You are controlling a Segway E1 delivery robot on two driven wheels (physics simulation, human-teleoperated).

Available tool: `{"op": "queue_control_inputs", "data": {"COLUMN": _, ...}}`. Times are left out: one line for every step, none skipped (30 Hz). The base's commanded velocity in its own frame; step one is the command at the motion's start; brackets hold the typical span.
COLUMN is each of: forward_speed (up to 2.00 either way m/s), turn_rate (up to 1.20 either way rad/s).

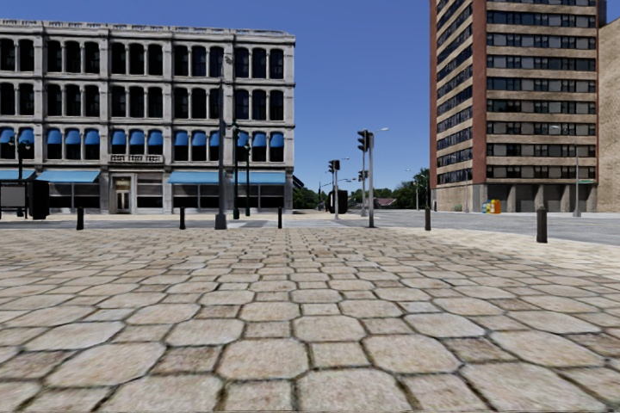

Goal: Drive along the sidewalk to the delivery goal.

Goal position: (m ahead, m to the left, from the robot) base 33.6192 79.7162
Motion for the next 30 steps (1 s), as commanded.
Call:
{"op": "queue_control_inputs", "data": {"forward_speed": 2.00, "turn_rate": 0.00}}
{"op": "queue_control_inputs", "data": {"forward_speed": 2.00, "turn_rate": 0.00}}
{"op": "queue_control_inputs", "data": {"forward_speed": 2.00, "turn_rate": 0.00}}
{"op": "queue_control_inputs", "data": {"forward_speed": 2.00, "turn_rate": 0.00}}
{"op": "queue_control_inputs", "data": {"forward_speed": 2.00, "turn_rate": 0.00}}
{"op": "queue_control_inputs", "data": {"forward_speed": 2.00, "turn_rate": 0.00}}
{"op": "queue_control_inputs", "data": {"forward_speed": 2.00, "turn_rate": 0.00}}
{"op": "queue_control_inputs", "data": {"forward_speed": 2.00, "turn_rate": 0.00}}
{"op": "queue_control_inputs", "data": {"forward_speed": 2.00, "turn_rate": 0.00}}
{"op": "queue_control_inputs", "data": {"forward_speed": 2.00, "turn_rate": 0.00}}
{"op": "queue_control_inputs", "data": {"forward_speed": 2.00, "turn_rate": 0.00}}
{"op": "queue_control_inputs", "data": {"forward_speed": 2.00, "turn_rate": 0.00}}
{"op": "queue_control_inputs", "data": {"forward_speed": 2.00, "turn_rate": 0.00}}
{"op": "queue_control_inputs", "data": {"forward_speed": 2.00, "turn_rate": 0.00}}
{"op": "queue_control_inputs", "data": {"forward_speed": 2.00, "turn_rate": 0.00}}
{"op": "queue_control_inputs", "data": {"forward_speed": 2.00, "turn_rate": 0.00}}
{"op": "queue_control_inputs", "data": {"forward_speed": 2.00, "turn_rate": 0.00}}
{"op": "queue_control_inputs", "data": {"forward_speed": 2.00, "turn_rate": 0.00}}
{"op": "queue_control_inputs", "data": {"forward_speed": 2.00, "turn_rate": 0.00}}
{"op": "queue_control_inputs", "data": {"forward_speed": 2.00, "turn_rate": 0.00}}
{"op": "queue_control_inputs", "data": {"forward_speed": 2.00, "turn_rate": 0.00}}
{"op": "queue_control_inputs", "data": {"forward_speed": 2.00, "turn_rate": 0.00}}
{"op": "queue_control_inputs", "data": {"forward_speed": 2.00, "turn_rate": 0.00}}
{"op": "queue_control_inputs", "data": {"forward_speed": 2.00, "turn_rate": 0.00}}
{"op": "queue_control_inputs", "data": {"forward_speed": 2.00, "turn_rate": 0.00}}
{"op": "queue_control_inputs", "data": {"forward_speed": 2.00, "turn_rate": 0.00}}
{"op": "queue_control_inputs", "data": {"forward_speed": 2.00, "turn_rate": 0.00}}
{"op": "queue_control_inputs", "data": {"forward_speed": 2.00, "turn_rate": 0.00}}
{"op": "queue_control_inputs", "data": {"forward_speed": 2.00, "turn_rate": 0.00}}
{"op": "queue_control_inputs", "data": {"forward_speed": 2.00, "turn_rate": 0.00}}
